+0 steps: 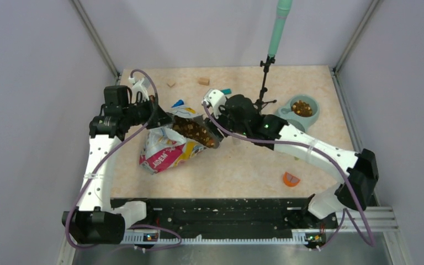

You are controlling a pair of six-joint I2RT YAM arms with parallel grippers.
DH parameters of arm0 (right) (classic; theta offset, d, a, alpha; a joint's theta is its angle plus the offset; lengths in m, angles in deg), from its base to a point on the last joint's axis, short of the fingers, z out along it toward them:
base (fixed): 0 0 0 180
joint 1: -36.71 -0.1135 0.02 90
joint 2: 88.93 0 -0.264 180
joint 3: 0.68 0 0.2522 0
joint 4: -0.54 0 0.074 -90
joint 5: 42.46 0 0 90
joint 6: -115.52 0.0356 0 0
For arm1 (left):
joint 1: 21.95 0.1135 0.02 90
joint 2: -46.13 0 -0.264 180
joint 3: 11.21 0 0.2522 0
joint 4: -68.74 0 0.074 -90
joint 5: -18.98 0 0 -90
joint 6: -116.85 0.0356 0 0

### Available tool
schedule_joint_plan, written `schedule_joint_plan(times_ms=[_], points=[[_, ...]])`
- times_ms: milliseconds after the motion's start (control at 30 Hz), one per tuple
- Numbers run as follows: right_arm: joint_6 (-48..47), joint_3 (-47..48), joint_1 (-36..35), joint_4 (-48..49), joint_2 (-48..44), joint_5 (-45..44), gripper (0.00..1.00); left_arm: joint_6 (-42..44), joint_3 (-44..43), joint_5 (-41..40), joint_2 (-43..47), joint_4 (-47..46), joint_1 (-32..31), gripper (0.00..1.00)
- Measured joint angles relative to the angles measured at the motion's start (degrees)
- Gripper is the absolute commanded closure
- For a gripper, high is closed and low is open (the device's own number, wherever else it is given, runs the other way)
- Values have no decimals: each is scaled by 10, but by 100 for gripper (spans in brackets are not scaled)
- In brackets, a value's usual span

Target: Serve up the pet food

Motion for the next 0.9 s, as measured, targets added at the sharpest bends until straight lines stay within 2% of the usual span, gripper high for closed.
schedule_joint_plan(times_ms=[400,467,500,567,600,633,900], points=[[-35,101,-5,11,138,17,35,1,0,9,7,5,0,100],[-33,125,-5,13,167,17,45,2,0,15,7,7,0,100],[-32,141,-5,13,184,18,54,2,-1,17,7,9,0,100],[-26,190,-6,-1,225,19,78,2,-1,18,8,9,0,100],[-23,212,-6,-9,242,18,94,2,-2,17,8,9,1,100],[-21,229,-8,-18,255,12,100,4,-4,15,8,9,2,100],[25,265,-11,-65,263,-20,100,9,-17,8,7,26,2,100]])
